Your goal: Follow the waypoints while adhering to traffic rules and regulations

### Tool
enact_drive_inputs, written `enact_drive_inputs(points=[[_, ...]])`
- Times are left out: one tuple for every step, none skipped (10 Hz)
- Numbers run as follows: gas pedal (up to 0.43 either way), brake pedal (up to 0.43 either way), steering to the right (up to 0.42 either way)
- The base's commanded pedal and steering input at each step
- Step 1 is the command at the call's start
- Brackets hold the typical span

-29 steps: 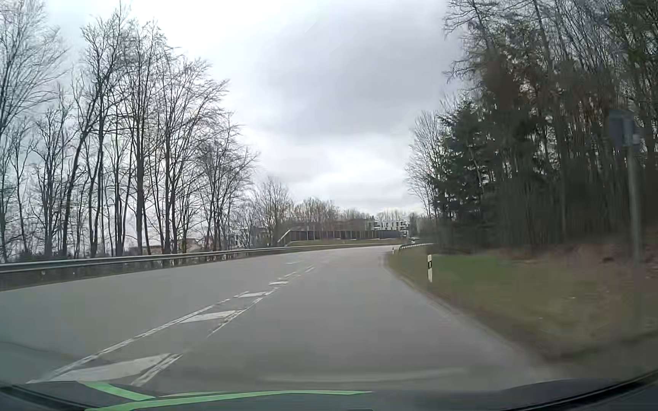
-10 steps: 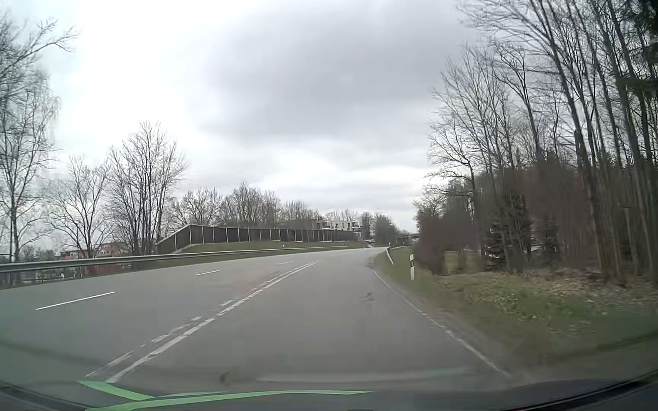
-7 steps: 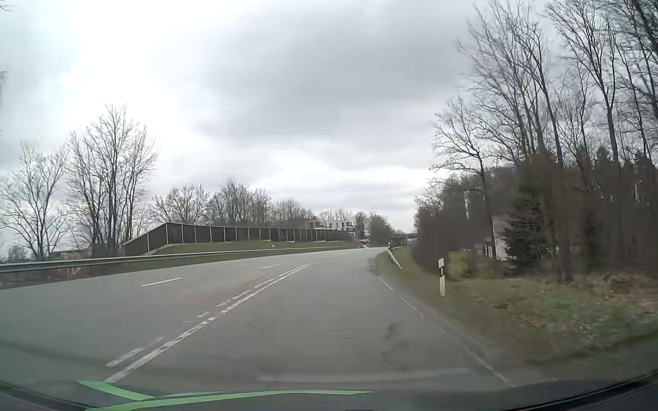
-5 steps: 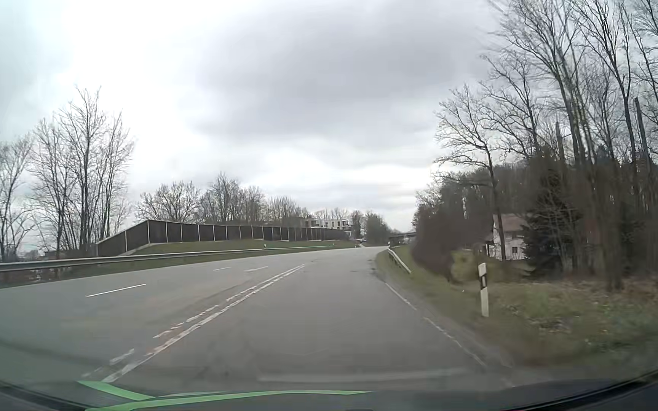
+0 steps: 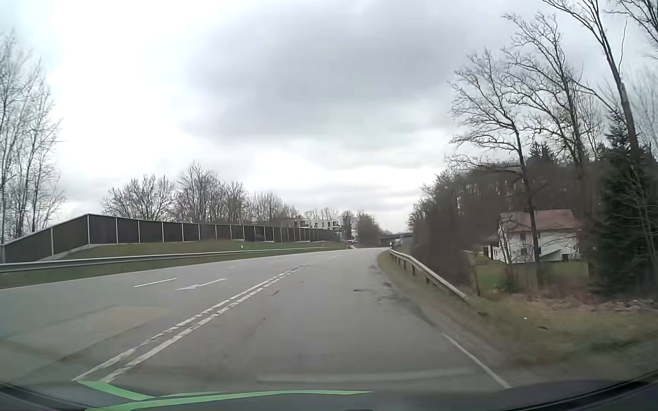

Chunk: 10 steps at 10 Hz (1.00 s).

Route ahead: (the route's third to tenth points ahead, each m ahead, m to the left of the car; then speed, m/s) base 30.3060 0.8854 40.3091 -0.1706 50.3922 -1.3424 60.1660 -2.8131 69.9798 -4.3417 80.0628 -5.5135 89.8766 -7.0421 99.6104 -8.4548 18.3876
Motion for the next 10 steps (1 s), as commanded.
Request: enact_drive_inputs(points=[[0.11,0.0,0.011],[0.098,0.0,0.011],[0.098,0.0,0.011],[0.087,0.0,0.011],[0.087,0.0,0.011],[0.087,0.0,0.011],[0.087,0.0,0.011],[0.079,0.0,0.011],[0.079,0.0,0.011],[0.079,0.0,0.011]])
